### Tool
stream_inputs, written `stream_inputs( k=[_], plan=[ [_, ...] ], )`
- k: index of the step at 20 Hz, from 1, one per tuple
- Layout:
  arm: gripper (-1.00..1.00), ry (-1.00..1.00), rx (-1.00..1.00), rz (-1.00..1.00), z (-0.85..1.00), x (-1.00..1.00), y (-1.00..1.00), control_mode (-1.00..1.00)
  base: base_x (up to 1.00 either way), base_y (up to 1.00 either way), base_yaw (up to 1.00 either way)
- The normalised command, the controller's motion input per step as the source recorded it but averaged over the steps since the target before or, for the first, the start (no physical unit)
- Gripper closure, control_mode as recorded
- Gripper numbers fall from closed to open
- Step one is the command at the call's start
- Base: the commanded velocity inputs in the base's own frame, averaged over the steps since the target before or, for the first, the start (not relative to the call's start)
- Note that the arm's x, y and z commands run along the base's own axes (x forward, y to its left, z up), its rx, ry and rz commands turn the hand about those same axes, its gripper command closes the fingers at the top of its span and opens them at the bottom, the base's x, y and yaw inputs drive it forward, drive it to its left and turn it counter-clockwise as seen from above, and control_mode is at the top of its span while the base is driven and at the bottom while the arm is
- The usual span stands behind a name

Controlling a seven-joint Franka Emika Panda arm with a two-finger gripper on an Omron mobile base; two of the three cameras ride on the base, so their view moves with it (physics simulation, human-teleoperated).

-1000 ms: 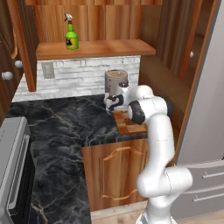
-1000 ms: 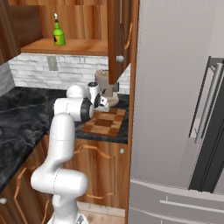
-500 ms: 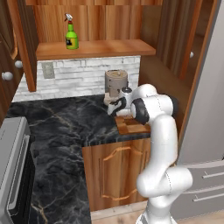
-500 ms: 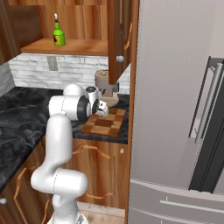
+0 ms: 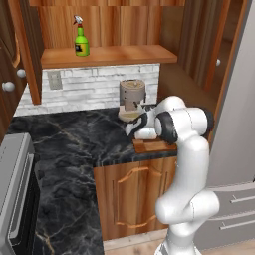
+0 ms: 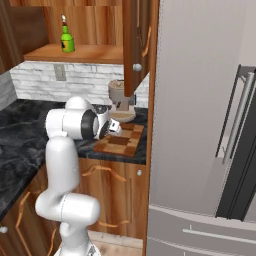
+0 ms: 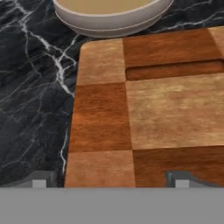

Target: Move the cutting board and knife to the sink. Then move spray from the cabinet to the counter.

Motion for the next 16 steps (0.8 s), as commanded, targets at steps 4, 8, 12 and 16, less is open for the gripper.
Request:
stream_inputs(
  k=[4, 8, 12, 16],
  plan=[
    [-1.00, -0.14, 0.17, -0.06, 0.80, -0.18, -0.37, -1.00, 0.00, 0.00, 0.00],
    [-1.00, -0.10, 0.14, -0.03, 0.59, -0.11, -0.30, -1.00, 0.00, 0.00, 0.00],
    [-1.00, 0.11, 0.13, 0.00, 0.10, 0.13, -0.31, -1.00, 0.00, 0.00, 0.00],
    [-1.00, 0.07, 0.03, -0.01, 0.09, 0.11, -0.34, -1.00, 0.00, 0.00, 0.00]
  ],
)
